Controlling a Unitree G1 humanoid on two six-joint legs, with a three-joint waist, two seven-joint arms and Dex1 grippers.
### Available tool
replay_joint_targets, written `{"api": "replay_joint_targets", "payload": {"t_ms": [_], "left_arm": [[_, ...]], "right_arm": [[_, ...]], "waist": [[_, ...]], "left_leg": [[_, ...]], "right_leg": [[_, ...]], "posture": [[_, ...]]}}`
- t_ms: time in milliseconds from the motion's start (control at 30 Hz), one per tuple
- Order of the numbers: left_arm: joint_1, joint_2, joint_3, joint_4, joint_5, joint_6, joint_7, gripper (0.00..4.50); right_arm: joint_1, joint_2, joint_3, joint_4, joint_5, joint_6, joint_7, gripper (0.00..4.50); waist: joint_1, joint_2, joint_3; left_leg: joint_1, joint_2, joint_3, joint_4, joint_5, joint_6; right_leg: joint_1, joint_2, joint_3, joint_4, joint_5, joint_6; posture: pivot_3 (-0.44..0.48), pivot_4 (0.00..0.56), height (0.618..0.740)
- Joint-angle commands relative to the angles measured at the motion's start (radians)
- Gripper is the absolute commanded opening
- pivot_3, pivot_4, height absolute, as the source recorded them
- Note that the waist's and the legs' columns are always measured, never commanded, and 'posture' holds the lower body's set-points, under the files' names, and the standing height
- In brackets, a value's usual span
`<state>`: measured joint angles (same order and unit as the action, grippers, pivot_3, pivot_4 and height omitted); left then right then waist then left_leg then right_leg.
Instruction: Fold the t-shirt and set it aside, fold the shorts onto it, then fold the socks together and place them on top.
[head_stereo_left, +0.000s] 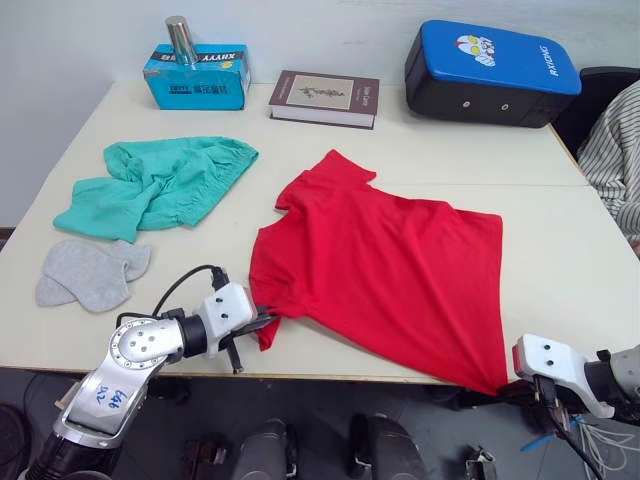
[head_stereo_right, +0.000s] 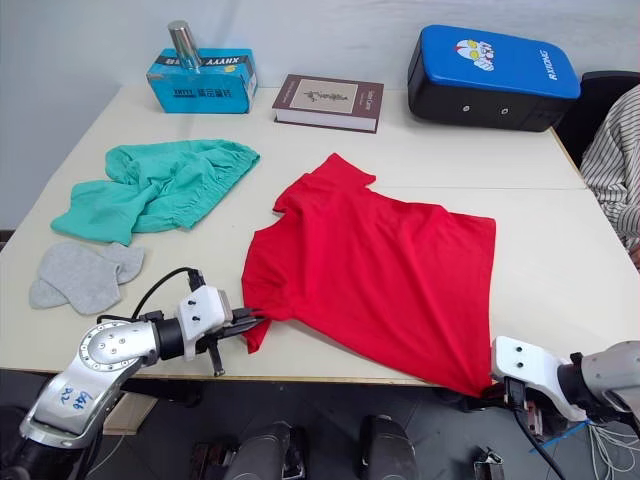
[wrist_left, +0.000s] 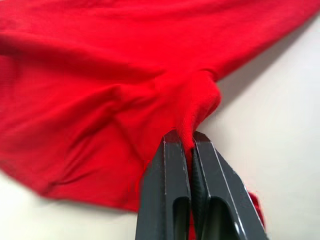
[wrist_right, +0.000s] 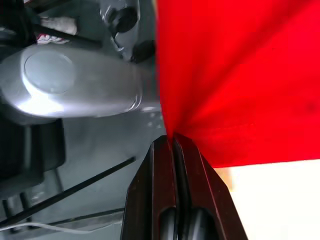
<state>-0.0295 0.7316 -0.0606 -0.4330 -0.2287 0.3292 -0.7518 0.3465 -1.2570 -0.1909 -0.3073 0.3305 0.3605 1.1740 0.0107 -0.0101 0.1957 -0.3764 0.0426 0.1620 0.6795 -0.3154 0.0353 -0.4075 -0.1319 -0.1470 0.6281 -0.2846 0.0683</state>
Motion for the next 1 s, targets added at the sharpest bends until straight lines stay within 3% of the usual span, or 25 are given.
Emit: {"api": "replay_joint_targets", "payload": {"t_ms": [33,200,333,467,667,800,900,1000], "left_arm": [[-0.052,0.031,0.028,-0.015,-0.019,-0.009,-0.05,0.01],[-0.223,0.098,0.046,0.135,-0.049,-0.027,-0.19,0.01],[-0.392,0.151,-0.021,0.294,-0.051,-0.064,-0.386,0.01],[-0.57,0.11,-0.115,0.489,0.006,-0.139,-0.497,0.01],[-0.712,-0.015,-0.189,0.756,0.084,-0.265,-0.543,0.01],[-0.738,-0.062,-0.17,0.859,0.104,-0.329,-0.529,0.97],[-0.743,-0.091,-0.116,0.934,0.129,-0.417,-0.405,1.91],[-0.73,-0.102,-0.065,0.949,0.128,-0.488,-0.332,2.87]], "right_arm": [[-0.042,0.016,-0.067,0.043,-0.014,-0.005,-0.011,0.0],[-0.11,0.01,-0.099,0.16,-0.009,-0.021,0.029,0.0],[-0.177,0.026,-0.09,0.214,0.036,0.038,0.059,0.0],[-0.225,0.051,-0.027,0.257,0.01,0.021,0.064,0.0],[-0.317,0.14,-0.008,0.248,0.035,0.111,-0.019,0.0],[-0.304,0.165,-0.034,0.216,0.052,0.171,-0.054,0.0],[-0.285,0.22,-0.116,0.184,0.07,0.189,-0.136,0.65],[-0.268,0.258,-0.183,0.164,0.068,0.15,-0.169,1.66]], "waist": [[0.001,0.0,0.0],[0.01,0.0,0.0],[0.011,0.0,0.0],[0.012,0.0,0.0],[0.007,0.0,0.0],[-0.001,0.0,0.0],[0.0,0.0,0.0],[-0.001,0.0,0.0]], "left_leg": [[0.0,0.0,0.0,0.0,0.0,0.0],[0.0,0.001,0.002,0.0,0.0,0.0],[-0.001,0.001,0.003,0.0,0.0,0.0],[-0.003,0.001,0.003,0.002,0.0,0.0],[-0.005,0.0,0.005,0.003,0.002,0.001],[-0.008,0.001,0.004,0.004,0.002,0.001],[-0.009,0.001,0.002,0.004,0.003,0.001],[-0.01,0.0,0.001,0.005,0.003,0.002]], "right_leg": [[0.0,0.0,0.0,0.0,0.0,0.0],[-0.001,0.001,0.0,0.0,0.0,-0.001],[-0.003,0.001,-0.001,0.0,0.0,-0.002],[-0.003,0.002,-0.003,0.0,0.0,-0.002],[-0.005,0.004,-0.004,0.001,0.001,-0.001],[-0.007,0.003,-0.004,0.001,0.001,-0.001],[-0.007,0.002,-0.005,0.001,0.001,-0.001],[-0.007,0.001,-0.006,0.001,0.001,0.0]], "posture": [[0.0,0.15,0.74],[0.0,0.15,0.74],[0.0,0.15,0.74],[0.0,0.15,0.74],[0.0,0.15,0.74],[0.0,0.15,0.74],[0.0,0.15,0.74],[0.0,0.15,0.74]]}}
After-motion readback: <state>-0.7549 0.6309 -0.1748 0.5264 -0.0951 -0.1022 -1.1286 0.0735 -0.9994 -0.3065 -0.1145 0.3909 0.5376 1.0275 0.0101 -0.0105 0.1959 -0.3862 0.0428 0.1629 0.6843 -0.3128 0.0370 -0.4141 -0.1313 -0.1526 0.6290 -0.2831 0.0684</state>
